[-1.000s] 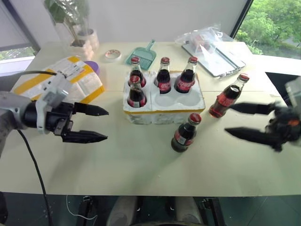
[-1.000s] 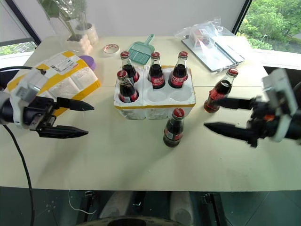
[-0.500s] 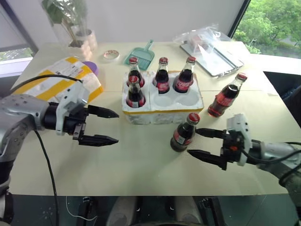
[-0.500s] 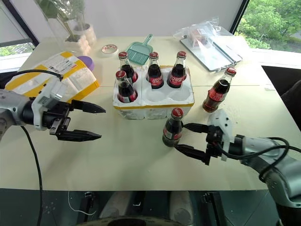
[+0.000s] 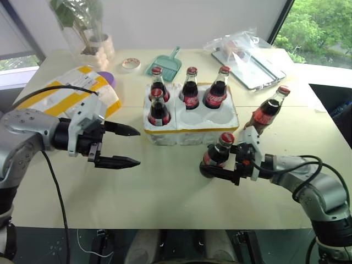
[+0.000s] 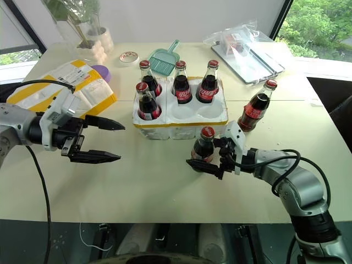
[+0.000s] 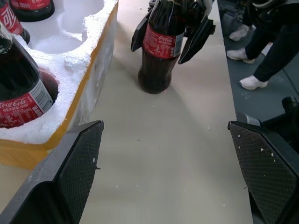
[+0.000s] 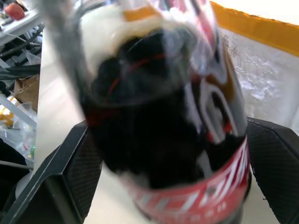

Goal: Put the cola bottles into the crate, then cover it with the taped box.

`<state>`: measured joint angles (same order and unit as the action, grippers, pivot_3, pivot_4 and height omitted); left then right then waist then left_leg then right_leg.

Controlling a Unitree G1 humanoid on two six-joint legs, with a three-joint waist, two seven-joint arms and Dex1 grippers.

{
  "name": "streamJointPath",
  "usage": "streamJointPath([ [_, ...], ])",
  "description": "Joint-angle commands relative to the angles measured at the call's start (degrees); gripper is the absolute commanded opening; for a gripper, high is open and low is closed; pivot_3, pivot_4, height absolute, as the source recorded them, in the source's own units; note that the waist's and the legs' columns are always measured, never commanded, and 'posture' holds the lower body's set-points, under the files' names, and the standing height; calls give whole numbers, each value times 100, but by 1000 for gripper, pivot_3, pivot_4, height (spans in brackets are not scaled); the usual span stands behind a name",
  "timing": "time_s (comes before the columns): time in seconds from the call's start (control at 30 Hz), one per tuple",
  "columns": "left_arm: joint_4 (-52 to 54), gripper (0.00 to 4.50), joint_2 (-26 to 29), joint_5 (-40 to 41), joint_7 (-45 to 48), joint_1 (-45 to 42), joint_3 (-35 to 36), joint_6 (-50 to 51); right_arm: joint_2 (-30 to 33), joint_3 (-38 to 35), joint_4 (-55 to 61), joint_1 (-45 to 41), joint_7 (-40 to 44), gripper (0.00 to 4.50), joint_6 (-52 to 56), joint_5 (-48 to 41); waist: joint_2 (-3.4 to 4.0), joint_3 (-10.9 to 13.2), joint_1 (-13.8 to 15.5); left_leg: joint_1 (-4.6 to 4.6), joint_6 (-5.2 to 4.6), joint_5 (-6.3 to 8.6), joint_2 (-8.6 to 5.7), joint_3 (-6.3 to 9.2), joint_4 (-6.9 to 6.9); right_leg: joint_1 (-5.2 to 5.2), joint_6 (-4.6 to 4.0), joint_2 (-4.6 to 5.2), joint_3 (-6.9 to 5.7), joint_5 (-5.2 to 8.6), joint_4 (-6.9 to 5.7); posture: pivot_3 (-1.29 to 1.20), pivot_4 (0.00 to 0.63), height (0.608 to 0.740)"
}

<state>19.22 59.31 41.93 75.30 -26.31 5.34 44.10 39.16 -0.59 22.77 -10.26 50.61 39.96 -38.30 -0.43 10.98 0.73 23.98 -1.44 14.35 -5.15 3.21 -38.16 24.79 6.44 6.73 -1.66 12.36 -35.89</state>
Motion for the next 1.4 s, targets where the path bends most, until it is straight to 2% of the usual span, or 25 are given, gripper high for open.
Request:
streamJointPath([
  [0.03,122,4500,43,95,-68,-71,162,-17,14,-197,207,-97,142,3192,17,-299,0,0,3,0,0,0,-1,0,0,1,0,0,0,0,-2,0,150,738],
  [0.07,123,4500,40,101,-84,-50,177,-22,37,-307,269,-101,154,2843,113,-467,0,0,1,0,0,0,-1,0,0,1,0,-1,0,0,-2,0,150,738],
  [0.33,124,4500,26,98,-194,42,220,-90,435,-1234,430,-690,349,2834,1074,-2362,2,3,-6,1,-1,0,-1,0,0,2,0,2,0,0,-1,0,150,738],
  [0.37,123,4500,19,99,-207,43,215,-99,445,-1297,366,-858,315,2834,1148,-2544,2,3,-10,1,-1,0,0,0,0,3,0,2,0,0,-2,0,150,738],
  [0.43,103,4500,5,108,-249,23,247,-123,133,-1302,-285,-2069,-136,2834,1173,-2762,3,8,-47,-1,0,0,2,0,3,3,0,1,1,0,-2,0,150,738],
  [0.5,93,4500,-15,114,-295,8,268,-130,-175,-1225,-734,-2843,-466,2834,1082,-2620,6,10,-118,1,5,-4,3,-7,2,10,-1,2,3,-1,-2,0,150,738],
  [0.6,120,4500,-73,220,-418,-25,337,-74,-675,-805,-1536,-3660,-843,2834,717,-1773,-3,5,-123,-1,8,-5,2,3,7,10,-3,-1,0,-1,-11,0,150,738],
  [0.73,163,4500,-98,263,-581,-2,422,-91,-1045,-313,-2323,-4072,-949,2834,229,-816,-3,5,-119,8,14,-9,-9,6,14,20,-3,-2,-1,-1,-14,0,150,738],
  [1.03,58,4500,-304,559,-1260,-140,830,114,-1134,834,-2666,-3705,-227,2834,-789,827,-2,7,-155,45,33,-21,-17,-6,8,63,-1,0,4,-2,-23,0,150,738],
  [1.23,76,4500,-376,572,-1384,-106,806,88,-1168,1273,-2684,-3436,53,2834,-1119,1450,-2,6,-148,43,38,-24,-16,-6,8,62,-1,-4,4,-2,-24,0,150,738],
  [1.3,83,4500,-400,568,-1394,-110,783,88,-1195,1265,-2687,-3407,90,3858,-1117,1521,-4,5,-146,41,39,-25,-16,-4,8,59,-1,-4,4,-2,-24,0,150,738],
  [1.37,83,4500,-425,577,-1379,-132,744,91,-1235,1168,-2614,-3377,55,4482,-1027,1497,-4,5,-148,40,39,-25,-16,-4,8,57,-1,-4,4,-2,-23,0,150,738],
  [1.4,80,4500,-436,580,-1370,-145,727,95,-1241,1105,-2558,-3359,15,4482,-976,1471,-4,5,-148,38,40,-25,-15,-4,8,56,-1,-4,4,-2,-23,0,150,738],
])
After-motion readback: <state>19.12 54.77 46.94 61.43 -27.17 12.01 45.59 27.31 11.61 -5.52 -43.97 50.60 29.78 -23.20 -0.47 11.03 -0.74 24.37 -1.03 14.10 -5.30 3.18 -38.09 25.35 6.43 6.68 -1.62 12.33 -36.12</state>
